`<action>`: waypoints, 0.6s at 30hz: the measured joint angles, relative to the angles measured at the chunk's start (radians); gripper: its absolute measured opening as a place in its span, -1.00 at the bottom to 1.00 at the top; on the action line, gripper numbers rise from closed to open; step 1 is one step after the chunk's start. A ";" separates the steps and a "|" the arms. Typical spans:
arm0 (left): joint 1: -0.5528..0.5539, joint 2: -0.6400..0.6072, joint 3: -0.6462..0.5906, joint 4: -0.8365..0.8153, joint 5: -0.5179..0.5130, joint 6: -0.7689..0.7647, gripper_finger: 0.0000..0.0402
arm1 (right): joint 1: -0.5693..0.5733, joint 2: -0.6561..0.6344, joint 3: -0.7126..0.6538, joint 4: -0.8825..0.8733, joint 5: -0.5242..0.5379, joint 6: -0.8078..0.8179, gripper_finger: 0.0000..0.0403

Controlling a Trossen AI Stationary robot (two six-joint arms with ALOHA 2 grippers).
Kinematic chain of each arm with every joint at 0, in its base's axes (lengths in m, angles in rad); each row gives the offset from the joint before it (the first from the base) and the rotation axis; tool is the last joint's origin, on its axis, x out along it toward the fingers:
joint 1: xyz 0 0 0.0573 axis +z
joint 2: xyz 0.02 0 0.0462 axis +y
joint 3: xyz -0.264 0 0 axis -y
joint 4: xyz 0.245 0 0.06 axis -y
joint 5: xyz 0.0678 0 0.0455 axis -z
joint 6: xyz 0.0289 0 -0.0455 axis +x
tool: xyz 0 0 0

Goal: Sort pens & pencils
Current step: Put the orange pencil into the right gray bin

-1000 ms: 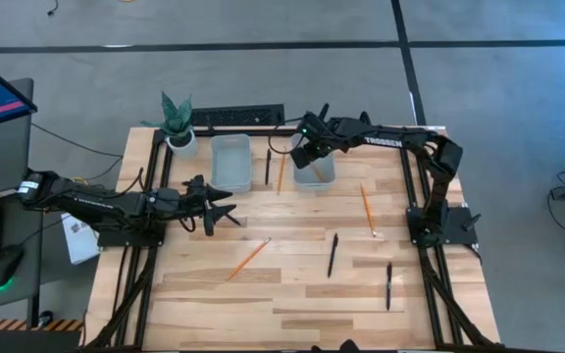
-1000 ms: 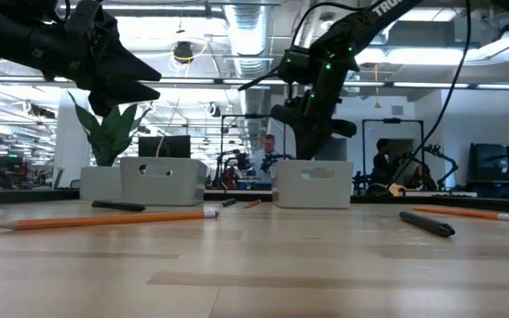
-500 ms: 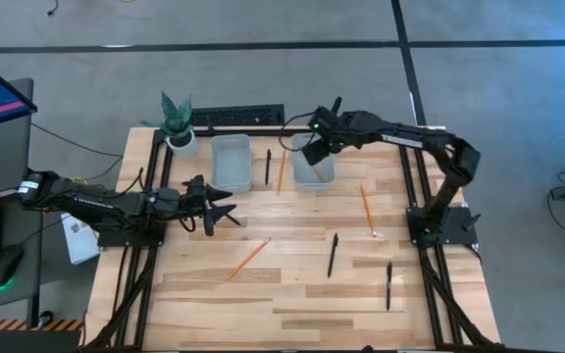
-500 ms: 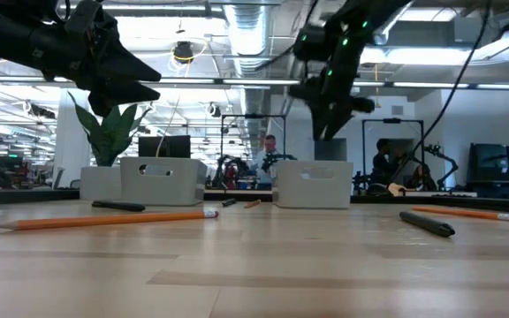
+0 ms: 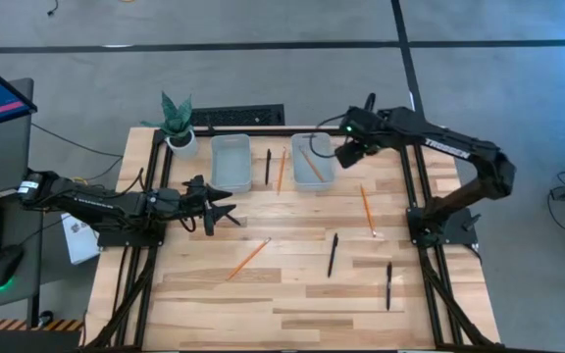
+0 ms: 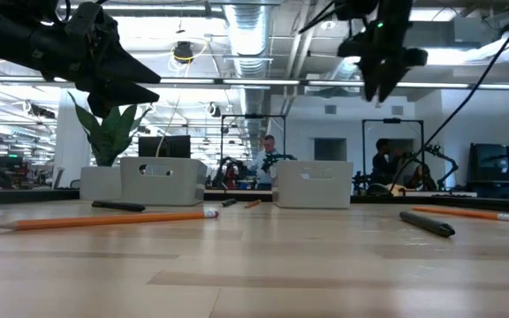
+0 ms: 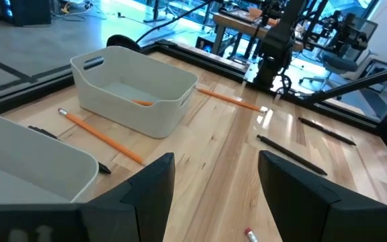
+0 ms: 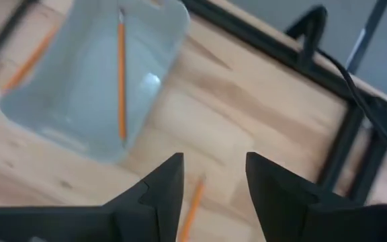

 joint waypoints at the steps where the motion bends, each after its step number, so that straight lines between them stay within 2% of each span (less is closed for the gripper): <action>1: 0.000 0.000 0.000 0.000 0.000 0.000 0.03 | 0.007 -0.007 0.000 -0.027 0.000 0.008 -0.07; 7: 0.000 0.000 0.000 0.000 -0.001 -0.001 0.03 | 0.073 -0.028 -0.017 -0.116 0.001 0.064 0.07; 13: 0.000 0.000 0.000 0.000 -0.001 -0.002 0.03 | 0.165 -0.067 -0.134 -0.120 0.001 0.149 0.25; 18: 0.000 0.000 0.000 0.000 -0.001 -0.002 0.03 | 0.264 -0.109 -0.230 -0.122 0.000 0.297 0.27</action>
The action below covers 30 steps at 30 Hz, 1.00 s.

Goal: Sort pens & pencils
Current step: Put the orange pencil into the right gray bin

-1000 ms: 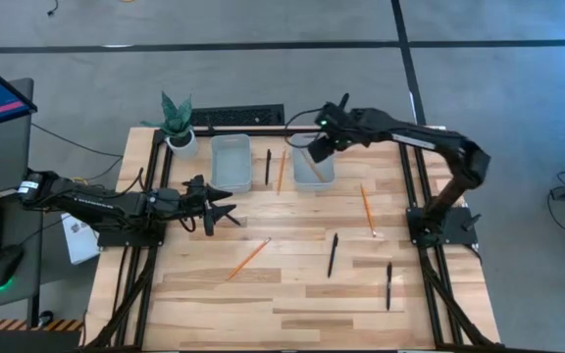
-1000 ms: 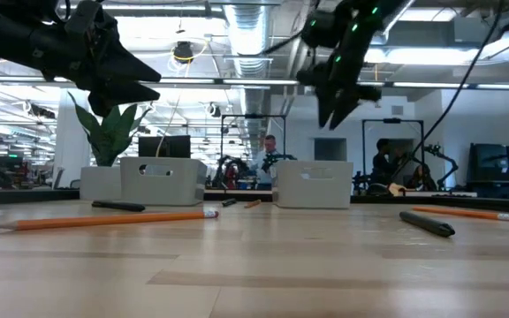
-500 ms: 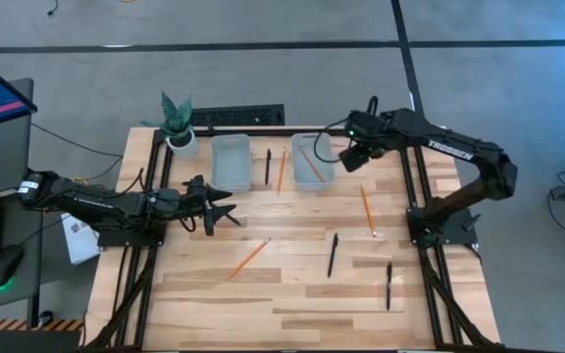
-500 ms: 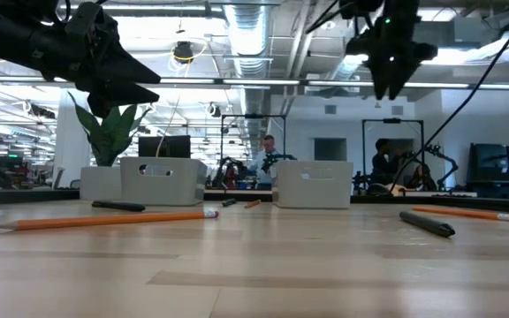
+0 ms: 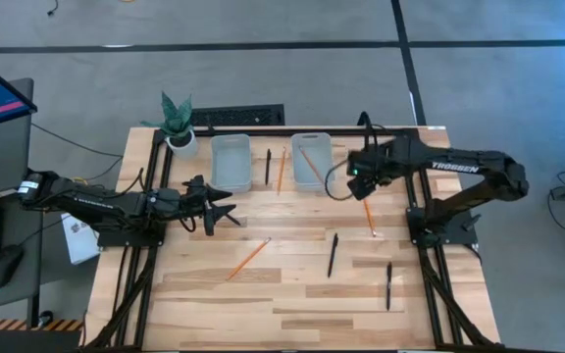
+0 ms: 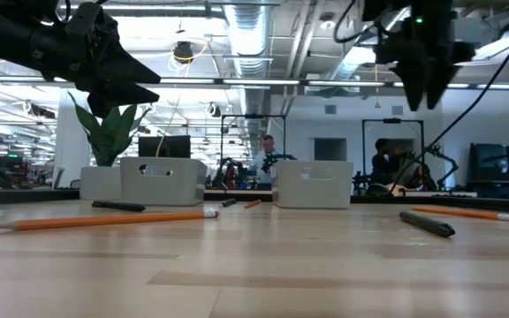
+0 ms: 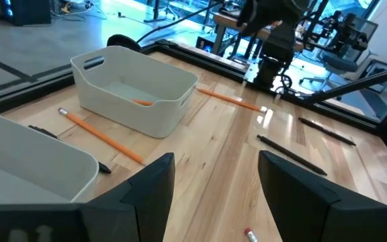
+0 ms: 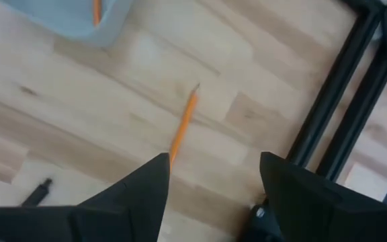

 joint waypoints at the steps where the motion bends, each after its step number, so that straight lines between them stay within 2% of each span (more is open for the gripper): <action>1: 0.000 0.000 0.000 0.000 0.000 0.000 0.03 | 0.022 -0.007 -0.016 0.004 0.000 0.029 0.27; 10: 0.000 0.000 0.000 0.000 0.000 -0.001 0.03 | 0.223 -0.040 -0.152 0.010 0.023 0.322 0.27; 15: 0.000 0.000 0.000 0.000 0.000 -0.001 0.03 | 0.311 -0.040 -0.220 0.105 0.021 0.419 0.27; 20: 0.000 0.000 0.000 0.000 0.000 -0.017 0.03 | 0.359 -0.040 -0.287 0.226 0.000 0.468 0.27; 30: 0.000 0.000 0.000 0.000 0.000 -0.042 0.03 | 0.393 -0.040 -0.431 0.337 -0.050 0.570 0.27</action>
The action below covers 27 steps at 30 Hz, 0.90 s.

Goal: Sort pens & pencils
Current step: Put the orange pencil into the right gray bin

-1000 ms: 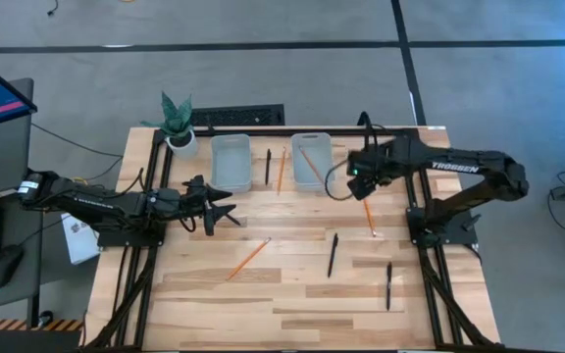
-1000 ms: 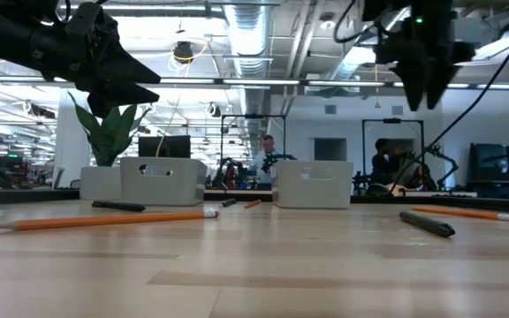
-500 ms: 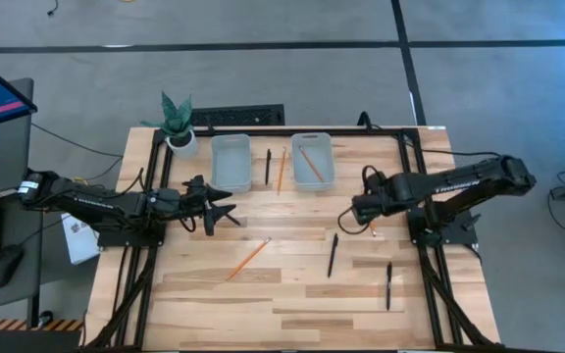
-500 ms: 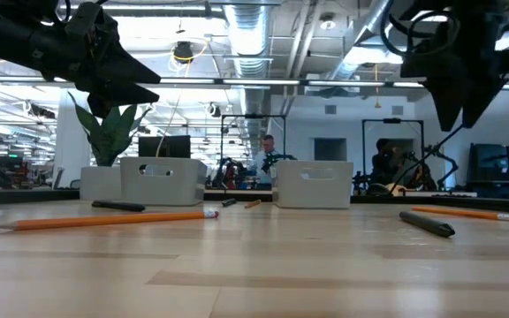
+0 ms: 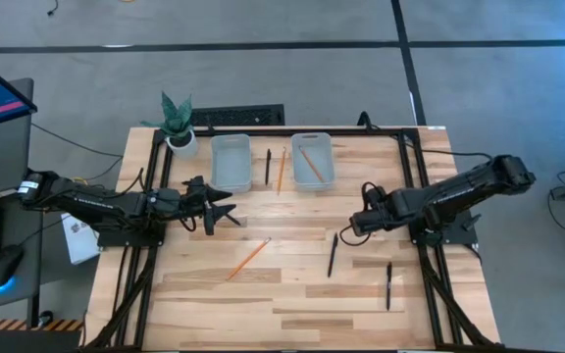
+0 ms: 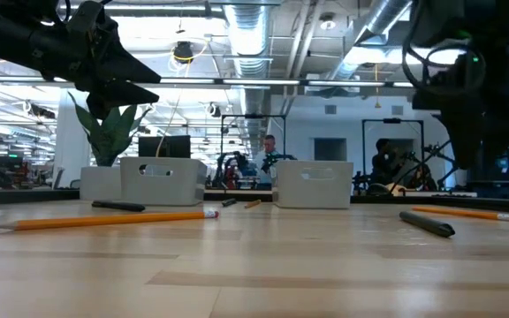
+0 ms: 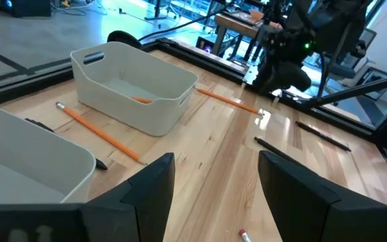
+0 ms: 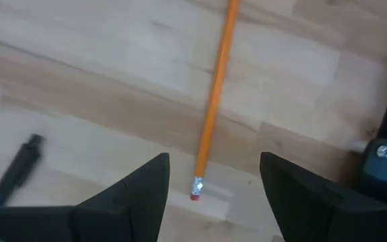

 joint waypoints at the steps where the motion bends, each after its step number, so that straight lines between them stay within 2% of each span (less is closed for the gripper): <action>1: 0.000 0.000 0.000 0.000 0.000 0.000 0.03 | 0.004 0.000 -0.007 0.016 -0.005 0.000 0.27; 12: 0.000 0.000 0.000 0.000 0.000 0.000 0.03 | 0.017 0.000 -0.014 0.010 -0.040 -0.085 0.27; 20: 0.000 0.000 0.000 0.000 0.000 0.000 0.03 | 0.017 0.000 -0.030 0.032 -0.059 0.021 0.27; 27: 0.000 0.000 0.000 0.000 0.000 0.000 0.03 | 0.017 0.001 -0.095 0.136 -0.085 0.047 0.27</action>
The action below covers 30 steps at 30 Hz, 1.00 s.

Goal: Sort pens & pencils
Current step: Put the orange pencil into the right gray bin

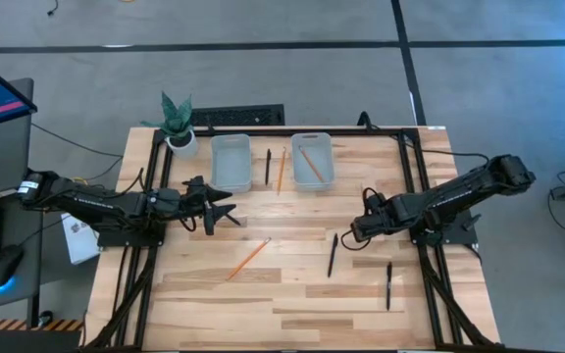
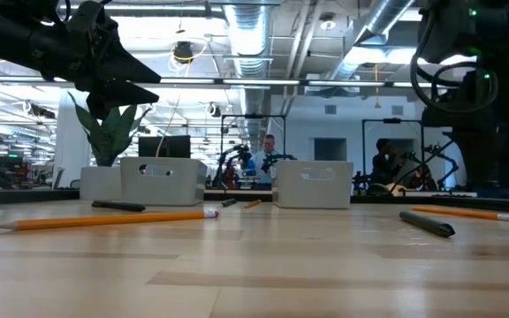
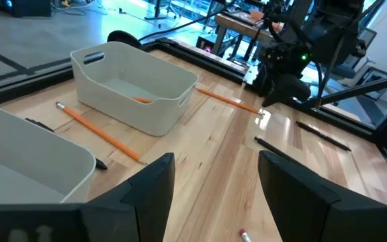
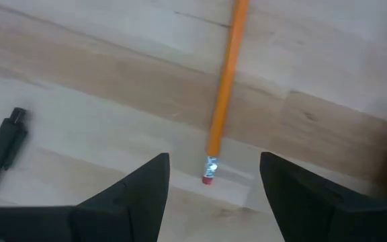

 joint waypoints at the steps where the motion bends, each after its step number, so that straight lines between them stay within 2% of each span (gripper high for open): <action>1: 0.000 0.000 0.000 0.000 0.000 0.000 0.03 | 0.000 0.000 -0.006 0.021 0.000 0.004 0.27; 12: 0.000 0.000 0.000 -0.001 0.000 0.002 0.03 | -0.046 0.000 -0.061 0.065 0.046 0.018 0.27; 20: 0.000 0.000 0.000 -0.001 -0.010 0.003 0.03 | -0.167 0.000 -0.062 0.172 0.052 -0.142 0.27; 30: 0.000 0.000 0.000 -0.021 -0.012 0.001 0.03 | -0.318 0.000 -0.062 0.171 0.046 -0.258 0.26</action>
